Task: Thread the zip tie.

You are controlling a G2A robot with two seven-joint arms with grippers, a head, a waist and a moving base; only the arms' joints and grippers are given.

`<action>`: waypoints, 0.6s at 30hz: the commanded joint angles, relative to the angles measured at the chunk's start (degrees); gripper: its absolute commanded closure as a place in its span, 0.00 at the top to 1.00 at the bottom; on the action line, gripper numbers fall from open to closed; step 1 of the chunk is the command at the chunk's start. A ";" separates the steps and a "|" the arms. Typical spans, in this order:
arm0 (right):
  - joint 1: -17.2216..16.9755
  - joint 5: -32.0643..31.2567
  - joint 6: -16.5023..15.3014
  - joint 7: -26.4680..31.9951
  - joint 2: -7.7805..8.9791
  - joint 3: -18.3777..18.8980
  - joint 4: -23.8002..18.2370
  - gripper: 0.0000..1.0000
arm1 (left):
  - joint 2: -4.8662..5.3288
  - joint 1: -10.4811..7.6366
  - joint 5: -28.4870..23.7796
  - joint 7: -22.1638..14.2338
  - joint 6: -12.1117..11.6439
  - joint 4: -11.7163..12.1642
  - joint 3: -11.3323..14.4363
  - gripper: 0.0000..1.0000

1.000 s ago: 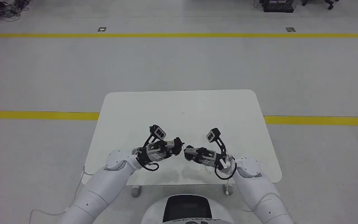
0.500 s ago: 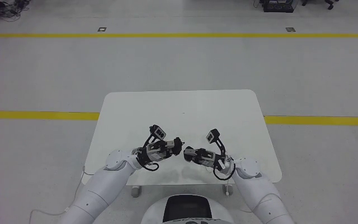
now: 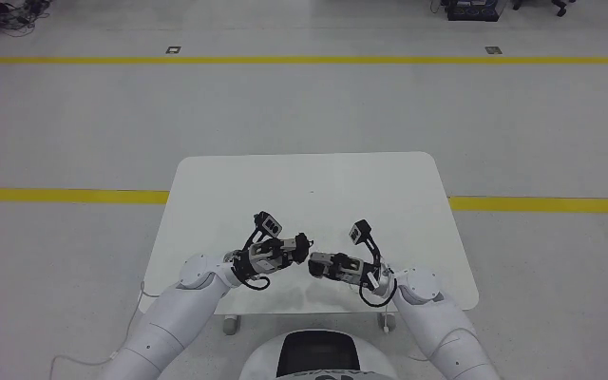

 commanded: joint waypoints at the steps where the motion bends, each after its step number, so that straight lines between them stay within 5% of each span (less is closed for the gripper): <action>1: 0.00 0.00 0.00 0.00 0.00 0.00 0.00 1.00 | 0.00 0.00 0.00 0.00 0.00 0.00 0.00 0.00; 8: -1.20 -2.79 0.00 -3.29 0.91 2.69 -2.98 1.00 | 0.40 0.96 0.40 2.20 1.93 -1.86 -1.13 0.00; 18: -5.25 -6.44 0.00 -4.37 2.24 9.54 -12.93 1.00 | 1.17 3.21 -0.74 2.47 4.99 -5.61 -3.28 0.00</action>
